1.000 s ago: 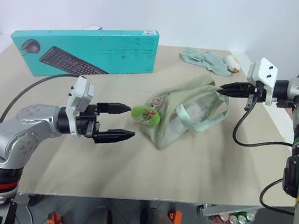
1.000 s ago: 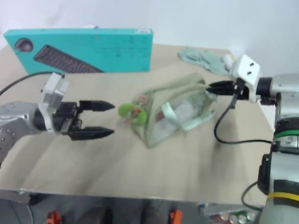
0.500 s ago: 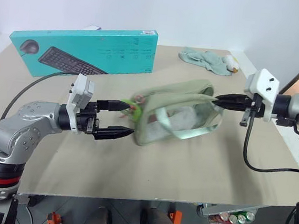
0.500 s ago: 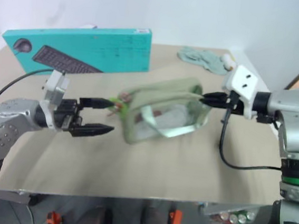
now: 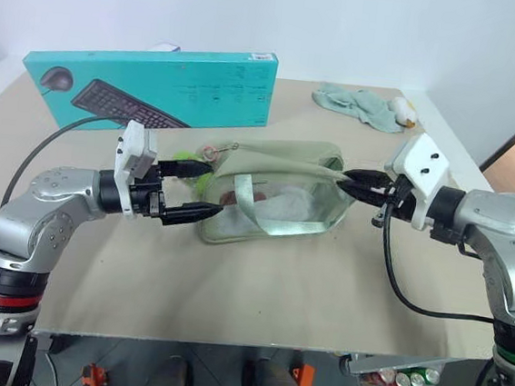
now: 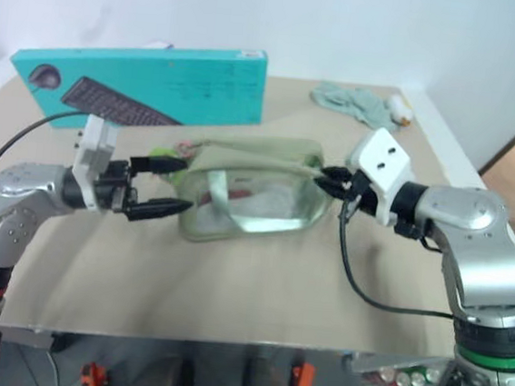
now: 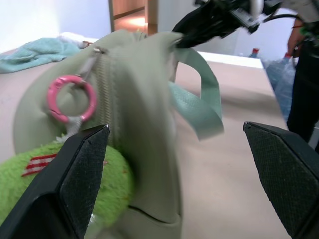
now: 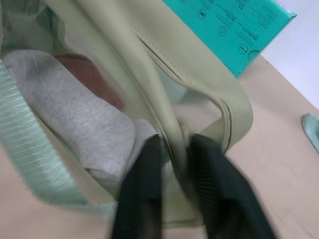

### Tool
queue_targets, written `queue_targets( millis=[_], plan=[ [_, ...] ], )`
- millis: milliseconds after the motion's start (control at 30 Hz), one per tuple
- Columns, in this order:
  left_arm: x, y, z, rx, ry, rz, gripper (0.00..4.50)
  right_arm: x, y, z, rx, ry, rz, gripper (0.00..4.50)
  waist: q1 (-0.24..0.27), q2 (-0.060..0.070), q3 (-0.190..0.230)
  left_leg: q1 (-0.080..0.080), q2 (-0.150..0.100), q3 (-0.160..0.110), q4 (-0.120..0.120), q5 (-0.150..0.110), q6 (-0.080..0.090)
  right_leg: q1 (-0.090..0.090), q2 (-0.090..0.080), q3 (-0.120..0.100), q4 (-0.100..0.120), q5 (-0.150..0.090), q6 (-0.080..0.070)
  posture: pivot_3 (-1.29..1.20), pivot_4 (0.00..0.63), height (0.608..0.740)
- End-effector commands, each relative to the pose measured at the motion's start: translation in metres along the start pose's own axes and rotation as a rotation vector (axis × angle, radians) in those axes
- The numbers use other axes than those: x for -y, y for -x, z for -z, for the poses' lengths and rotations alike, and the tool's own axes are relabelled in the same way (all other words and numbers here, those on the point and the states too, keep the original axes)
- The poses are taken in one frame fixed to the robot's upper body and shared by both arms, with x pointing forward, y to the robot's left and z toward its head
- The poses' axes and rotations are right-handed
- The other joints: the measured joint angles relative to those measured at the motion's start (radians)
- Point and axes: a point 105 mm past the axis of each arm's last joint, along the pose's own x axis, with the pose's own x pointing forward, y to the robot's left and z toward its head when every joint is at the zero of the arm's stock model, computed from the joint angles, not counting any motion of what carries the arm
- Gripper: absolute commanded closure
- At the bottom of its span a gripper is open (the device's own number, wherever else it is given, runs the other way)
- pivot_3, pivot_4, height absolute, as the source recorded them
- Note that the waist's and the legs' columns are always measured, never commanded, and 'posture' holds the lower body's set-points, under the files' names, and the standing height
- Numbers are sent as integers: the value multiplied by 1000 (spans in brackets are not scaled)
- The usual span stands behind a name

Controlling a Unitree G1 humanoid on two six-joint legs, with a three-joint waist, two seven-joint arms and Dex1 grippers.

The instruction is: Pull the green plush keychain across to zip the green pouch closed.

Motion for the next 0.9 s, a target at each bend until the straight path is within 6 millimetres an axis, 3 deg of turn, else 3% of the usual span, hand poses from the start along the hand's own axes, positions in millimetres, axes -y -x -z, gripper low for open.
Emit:
queue_targets(
  millis=[33, 400, 700, 900],
  plan=[
    [-1, 5, -8, 10, -49, -15, 0, 4, 10, -10, 52, 20, 67, 2036, 0, 0, 0, 0, 0, -1, 0, 0, 0, 0, 0, -1, 0, 0, 0, 0, 150, 740],
    [-3, 7, -10, 25, -36, -28, 0, 11, 24, -2, 187, -135, 77, 2036, -1, -1, 0, 0, 0, 0, 0, 0, 0, 0, 1, 0, 0, 0, 0, 0, 150, 740],
    [-7, 12, -13, 39, -64, -70, 0, 23, 4, 14, 182, -131, -19, 2036, -3, -1, 1, 1, -1, 0, 0, 0, 0, 0, 2, 0, 0, 1, 0, 0, 150, 740],
    [-4, 13, -13, 42, -65, -76, 0, 26, -7, 14, 197, -127, -68, 2036, -2, -1, 1, 0, -1, 0, 0, 0, 0, 0, 2, 0, 0, 0, -1, 0, 150, 740]
  ],
)
